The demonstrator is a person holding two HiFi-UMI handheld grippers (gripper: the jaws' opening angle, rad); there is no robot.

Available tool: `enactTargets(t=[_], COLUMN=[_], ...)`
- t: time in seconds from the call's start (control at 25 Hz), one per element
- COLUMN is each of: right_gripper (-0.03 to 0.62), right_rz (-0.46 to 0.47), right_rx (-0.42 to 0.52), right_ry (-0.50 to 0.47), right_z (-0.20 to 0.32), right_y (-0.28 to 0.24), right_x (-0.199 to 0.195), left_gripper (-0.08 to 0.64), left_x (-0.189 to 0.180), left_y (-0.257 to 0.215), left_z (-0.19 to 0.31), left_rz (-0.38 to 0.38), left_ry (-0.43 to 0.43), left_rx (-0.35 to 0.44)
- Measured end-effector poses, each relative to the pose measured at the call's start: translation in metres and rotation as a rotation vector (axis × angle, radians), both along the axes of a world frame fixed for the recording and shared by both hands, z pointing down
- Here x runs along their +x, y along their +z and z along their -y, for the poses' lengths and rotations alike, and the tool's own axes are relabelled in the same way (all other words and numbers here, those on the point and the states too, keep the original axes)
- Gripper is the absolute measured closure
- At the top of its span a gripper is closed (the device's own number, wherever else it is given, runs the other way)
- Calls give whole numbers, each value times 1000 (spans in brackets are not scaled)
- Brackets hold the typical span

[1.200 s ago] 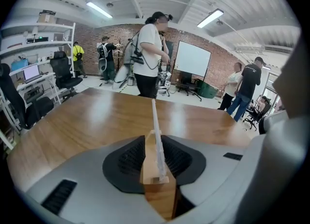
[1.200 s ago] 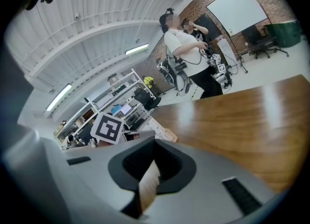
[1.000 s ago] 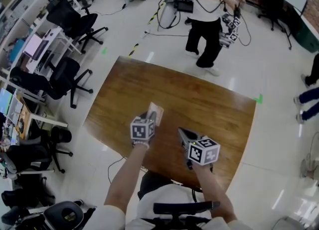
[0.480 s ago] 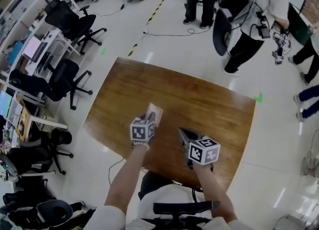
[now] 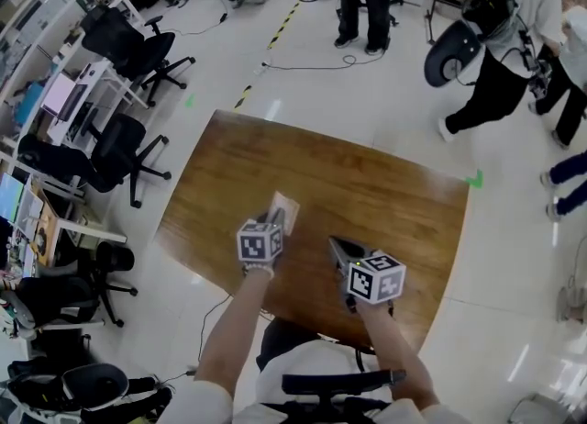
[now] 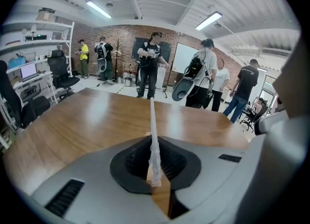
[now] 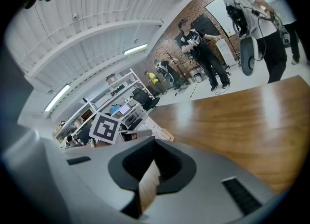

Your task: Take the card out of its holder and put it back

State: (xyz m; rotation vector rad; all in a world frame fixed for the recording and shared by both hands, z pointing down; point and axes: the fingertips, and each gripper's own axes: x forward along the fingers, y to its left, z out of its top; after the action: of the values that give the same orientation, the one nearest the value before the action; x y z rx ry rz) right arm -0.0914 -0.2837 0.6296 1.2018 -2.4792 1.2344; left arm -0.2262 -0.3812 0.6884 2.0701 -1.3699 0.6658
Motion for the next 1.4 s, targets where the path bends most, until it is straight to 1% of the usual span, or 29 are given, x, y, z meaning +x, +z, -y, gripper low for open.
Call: enactTargets(t=[0.48,0.68,0.84,0.96,1.12,1.28,1.4], right_gripper=[583,583,583,582,581,582,583], right_rz=[27,42,48,52,50,45,34], right_rx=[11,19,25,35,45,52,58], right_ry=[-15,-16,-21,-29,-56,-95,-125], right_z=[-1,-3,-7,-12,-18,-28,-40], right_y=[-7,-10,-17,-22,-27,-27,-31], right_x=[-7,-7,-5,-2,4,4,3], left_gripper=[545,545,545,546,546,546,546], left_x=[-10,-15,-16,-18,-19,-27,-30], left_y=[-27,-42,-68,-84,-112,-132,-138], left_z=[-1,-3,-6,-15,-35,-71,-105], left_rz=[-10,-8,-8,-32,-80,-164,-217], left_ry=[-15,-29,-42,-65,-121,-197,-244], left_rx=[30,63,103,139,185,221,234])
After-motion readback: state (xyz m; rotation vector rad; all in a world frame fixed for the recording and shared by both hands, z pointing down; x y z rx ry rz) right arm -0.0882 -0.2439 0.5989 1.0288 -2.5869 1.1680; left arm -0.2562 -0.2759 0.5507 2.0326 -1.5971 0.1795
